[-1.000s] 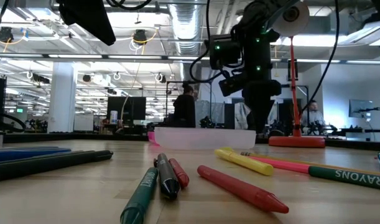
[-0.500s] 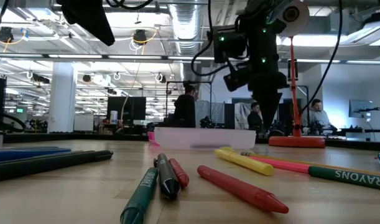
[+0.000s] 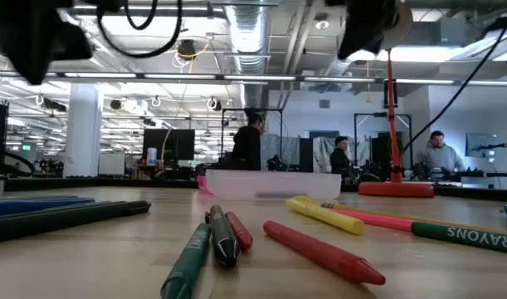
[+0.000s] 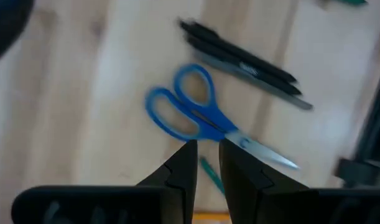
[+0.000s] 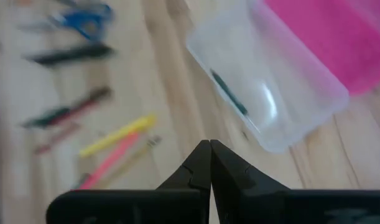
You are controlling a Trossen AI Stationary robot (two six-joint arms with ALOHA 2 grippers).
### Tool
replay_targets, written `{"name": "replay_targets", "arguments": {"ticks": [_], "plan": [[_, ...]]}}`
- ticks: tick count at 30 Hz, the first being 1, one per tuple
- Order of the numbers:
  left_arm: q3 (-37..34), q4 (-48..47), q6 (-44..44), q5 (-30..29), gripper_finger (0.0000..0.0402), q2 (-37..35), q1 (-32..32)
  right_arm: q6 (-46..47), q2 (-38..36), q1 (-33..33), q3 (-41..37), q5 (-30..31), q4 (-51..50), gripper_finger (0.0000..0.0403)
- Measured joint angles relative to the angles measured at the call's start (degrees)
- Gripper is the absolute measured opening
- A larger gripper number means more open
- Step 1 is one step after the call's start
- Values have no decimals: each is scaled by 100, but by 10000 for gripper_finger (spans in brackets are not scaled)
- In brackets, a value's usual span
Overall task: Pick & place school supplies into a supply box
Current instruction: Put the orange pencil into the pink supply box
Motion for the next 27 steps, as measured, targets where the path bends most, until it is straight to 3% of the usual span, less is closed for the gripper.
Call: {"name": "replay_targets", "arguments": {"ticks": [3,8,15,18,22,27], "plan": [[-160,-159,-913,42,61,0,-158,178,-288,205,0,57,139,0],[-335,-857,-3467,-121,61,-2,-597,402,-511,557,2,506,154,0],[-485,-947,-6134,295,61,-4,-1382,417,-513,840,2,1162,164,0],[-488,-944,-6881,210,62,-4,-1692,417,-513,863,2,1505,167,1],[-488,-942,-7717,-207,76,-4,-2031,411,-512,849,2,1530,169,21],[-522,-849,-7838,-328,115,173,-2062,353,-469,771,2,1530,363,61]]}}
